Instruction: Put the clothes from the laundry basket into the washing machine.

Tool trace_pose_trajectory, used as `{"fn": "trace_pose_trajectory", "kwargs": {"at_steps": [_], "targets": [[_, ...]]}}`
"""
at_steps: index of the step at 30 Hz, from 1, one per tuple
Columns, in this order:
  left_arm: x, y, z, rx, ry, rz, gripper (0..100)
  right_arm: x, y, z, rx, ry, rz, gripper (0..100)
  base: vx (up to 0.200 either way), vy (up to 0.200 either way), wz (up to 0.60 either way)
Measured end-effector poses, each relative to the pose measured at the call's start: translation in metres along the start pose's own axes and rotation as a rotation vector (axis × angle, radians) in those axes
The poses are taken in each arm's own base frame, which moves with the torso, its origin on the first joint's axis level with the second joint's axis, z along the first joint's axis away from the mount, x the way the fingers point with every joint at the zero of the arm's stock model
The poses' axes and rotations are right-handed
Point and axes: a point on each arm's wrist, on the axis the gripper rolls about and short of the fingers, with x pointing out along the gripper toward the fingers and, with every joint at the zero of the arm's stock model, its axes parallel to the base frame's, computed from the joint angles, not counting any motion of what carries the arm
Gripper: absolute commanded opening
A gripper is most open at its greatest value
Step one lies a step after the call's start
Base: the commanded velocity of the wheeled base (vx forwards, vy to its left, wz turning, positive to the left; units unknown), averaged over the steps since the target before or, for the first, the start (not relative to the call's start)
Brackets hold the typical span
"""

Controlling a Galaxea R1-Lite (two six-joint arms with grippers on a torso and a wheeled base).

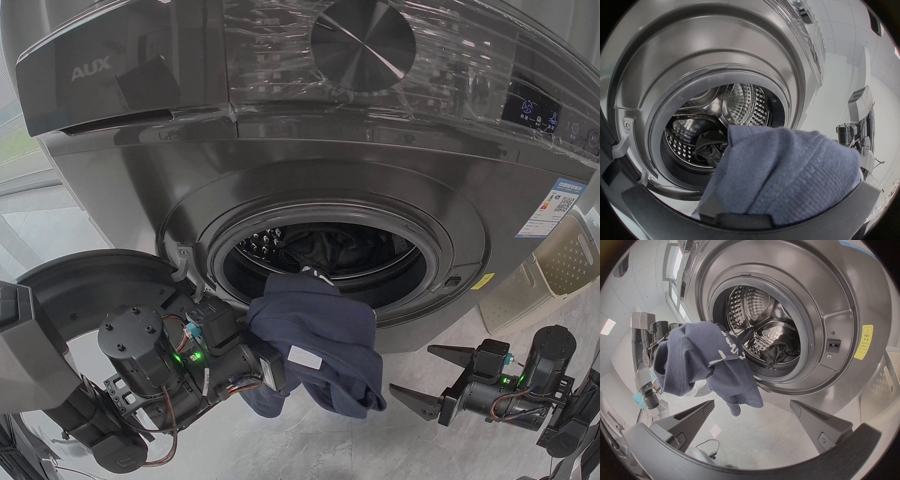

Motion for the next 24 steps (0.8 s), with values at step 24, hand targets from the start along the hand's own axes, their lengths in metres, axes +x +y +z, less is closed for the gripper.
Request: {"fn": "trace_pose_trajectory", "kwargs": {"at_steps": [24], "targets": [[0.055, 0.014, -0.016, 0.016, -0.044, 0.126, 0, -0.003, 0.018, -0.003, -0.013, 0.022, 0.079, 100, 0.000, -0.008, 0.00]]}}
